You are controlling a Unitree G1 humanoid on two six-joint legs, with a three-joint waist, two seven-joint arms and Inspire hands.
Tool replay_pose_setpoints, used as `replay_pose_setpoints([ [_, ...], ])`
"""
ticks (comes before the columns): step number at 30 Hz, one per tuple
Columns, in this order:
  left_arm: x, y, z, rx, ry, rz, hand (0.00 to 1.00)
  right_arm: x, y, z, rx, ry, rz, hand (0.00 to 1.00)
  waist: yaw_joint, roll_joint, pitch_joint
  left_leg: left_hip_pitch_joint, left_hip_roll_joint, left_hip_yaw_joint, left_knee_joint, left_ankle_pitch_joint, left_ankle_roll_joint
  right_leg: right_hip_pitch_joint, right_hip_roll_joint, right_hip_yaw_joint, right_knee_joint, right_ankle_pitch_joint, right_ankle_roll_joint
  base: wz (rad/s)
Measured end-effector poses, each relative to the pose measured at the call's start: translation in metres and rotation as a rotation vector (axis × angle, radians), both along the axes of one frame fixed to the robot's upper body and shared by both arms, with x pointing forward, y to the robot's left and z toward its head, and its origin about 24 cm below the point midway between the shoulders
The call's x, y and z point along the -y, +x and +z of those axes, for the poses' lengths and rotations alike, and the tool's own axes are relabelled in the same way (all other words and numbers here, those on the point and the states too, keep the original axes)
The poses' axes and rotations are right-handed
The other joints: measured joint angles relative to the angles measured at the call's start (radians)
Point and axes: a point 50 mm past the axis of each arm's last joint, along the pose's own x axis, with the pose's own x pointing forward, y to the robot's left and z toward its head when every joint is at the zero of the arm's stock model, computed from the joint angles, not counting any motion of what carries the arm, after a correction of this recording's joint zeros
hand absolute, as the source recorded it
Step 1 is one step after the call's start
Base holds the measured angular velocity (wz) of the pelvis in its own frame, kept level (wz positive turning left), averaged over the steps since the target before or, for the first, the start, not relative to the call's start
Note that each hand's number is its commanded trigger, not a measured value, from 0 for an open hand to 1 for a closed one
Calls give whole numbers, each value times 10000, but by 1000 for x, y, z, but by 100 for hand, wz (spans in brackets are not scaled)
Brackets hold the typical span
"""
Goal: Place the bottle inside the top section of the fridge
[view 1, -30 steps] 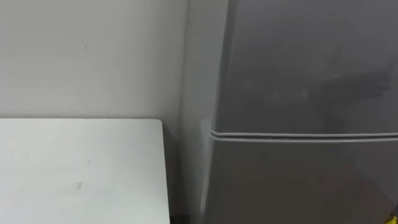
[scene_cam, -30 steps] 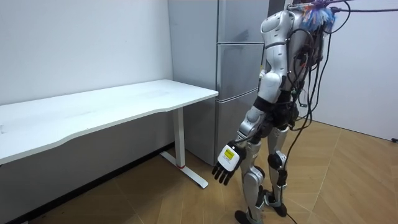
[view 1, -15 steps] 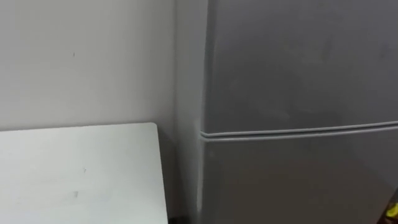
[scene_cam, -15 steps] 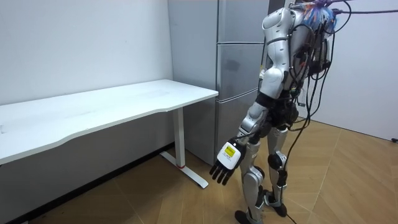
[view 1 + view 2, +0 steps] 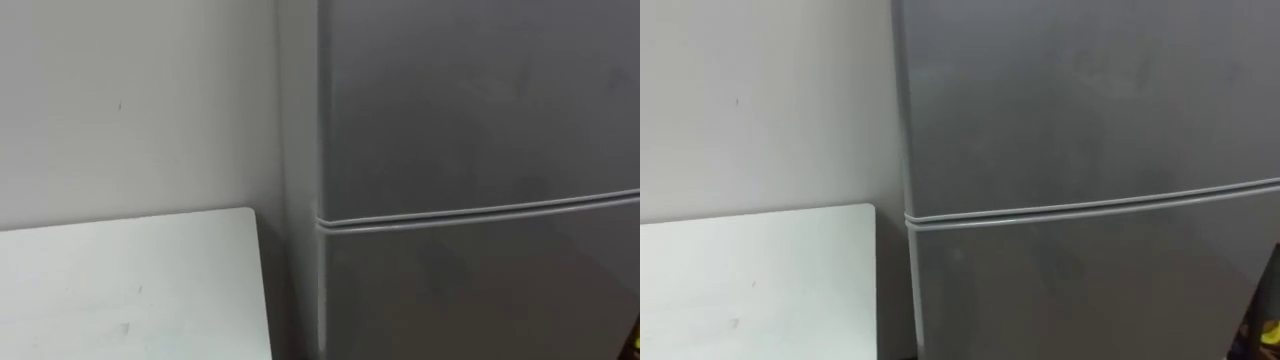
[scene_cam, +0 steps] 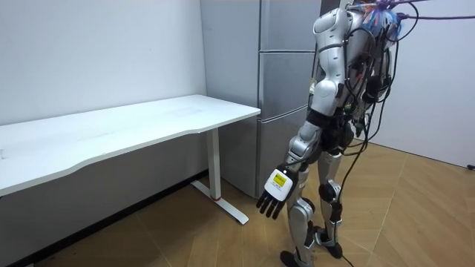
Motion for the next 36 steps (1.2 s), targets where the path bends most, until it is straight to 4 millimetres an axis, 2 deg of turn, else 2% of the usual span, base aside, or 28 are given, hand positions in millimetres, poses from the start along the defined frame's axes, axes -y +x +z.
replay_pose_setpoints([
  [4,3,-1,-1,-37,-62,100,0,-17,-22,-15,-1153,601,218,0,-11,43,19,191,-20,-7,-9,-25,-7,112,0,58,-16,-40,17,-3],
  [10,6,1,-4,-166,-203,62,0,-32,-34,-26,-1863,1329,689,0,-43,73,27,192,-27,0,-12,-58,6,86,-12,48,-32,-59,24,0],
  [21,10,7,-6,-281,-198,-246,0,-55,-30,-37,-2123,2644,3242,0,7,266,32,137,-9,57,-6,-98,-6,46,-2,25,-6,-68,23,0],
  [29,11,5,-7,-490,-279,-436,0,-63,-23,-42,-2038,3627,4345,0,18,266,35,136,-8,38,4,-132,-10,104,-7,-40,-31,-104,40,1],
  [36,12,10,-8,-553,-258,-898,0,-72,-22,-46,-1948,4325,4833,0,-23,243,50,144,-42,-334,16,-130,-13,404,-18,-451,-228,-104,42,16],
])
